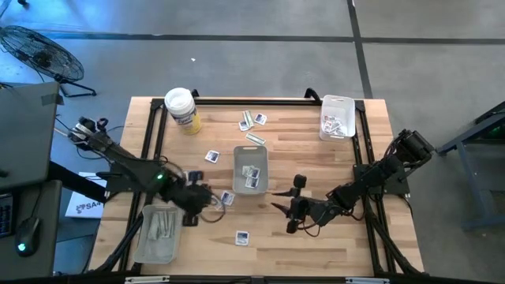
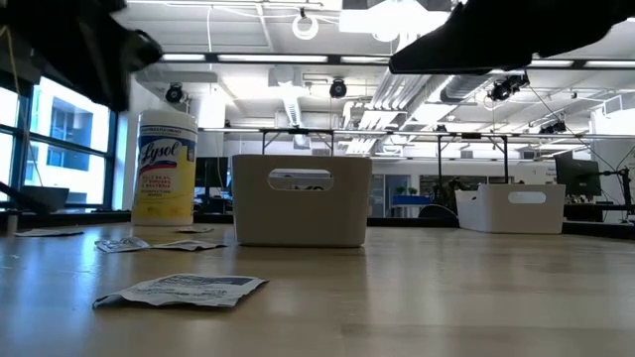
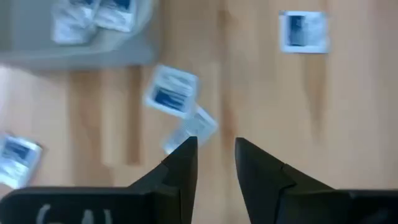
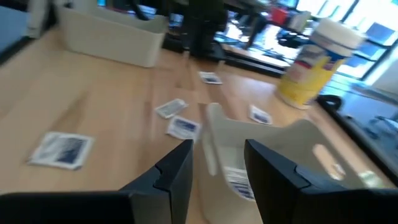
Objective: Pick & Place First Aid Supplies
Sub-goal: Put the orange pad into the white bin
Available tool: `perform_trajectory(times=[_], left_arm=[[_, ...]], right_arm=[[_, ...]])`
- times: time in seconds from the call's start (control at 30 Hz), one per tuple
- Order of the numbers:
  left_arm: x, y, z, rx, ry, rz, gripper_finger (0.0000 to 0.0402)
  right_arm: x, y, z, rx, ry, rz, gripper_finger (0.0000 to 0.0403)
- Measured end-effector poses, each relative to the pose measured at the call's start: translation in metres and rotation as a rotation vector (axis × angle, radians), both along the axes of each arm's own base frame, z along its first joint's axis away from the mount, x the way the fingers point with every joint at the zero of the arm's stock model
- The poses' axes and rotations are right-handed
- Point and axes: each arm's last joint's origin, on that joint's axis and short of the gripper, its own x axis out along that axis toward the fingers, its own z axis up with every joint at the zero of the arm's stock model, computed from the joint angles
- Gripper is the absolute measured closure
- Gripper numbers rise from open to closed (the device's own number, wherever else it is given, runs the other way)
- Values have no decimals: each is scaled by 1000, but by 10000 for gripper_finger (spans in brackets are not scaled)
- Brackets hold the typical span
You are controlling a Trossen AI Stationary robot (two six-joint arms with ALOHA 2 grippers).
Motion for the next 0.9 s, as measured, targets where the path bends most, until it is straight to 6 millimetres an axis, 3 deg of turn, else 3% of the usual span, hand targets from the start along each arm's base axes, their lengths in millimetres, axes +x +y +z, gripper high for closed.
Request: perform_trajectory(times=[0.17, 0.3, 0.6, 0.9], left_arm=[[22, 18, -14, 67, -8, -90, 298], [34, 35, -34, 0, 66, -146, 298], [40, 61, -73, -49, 88, -235, 298], [41, 66, -81, -67, 76, -253, 298]], right_arm=[[0, 2, -2, 24, 29, 89, 265], [0, 5, -3, 52, 50, 161, 265], [-1, 6, -5, 67, 86, 219, 265], [-2, 6, -8, 100, 109, 195, 265]])
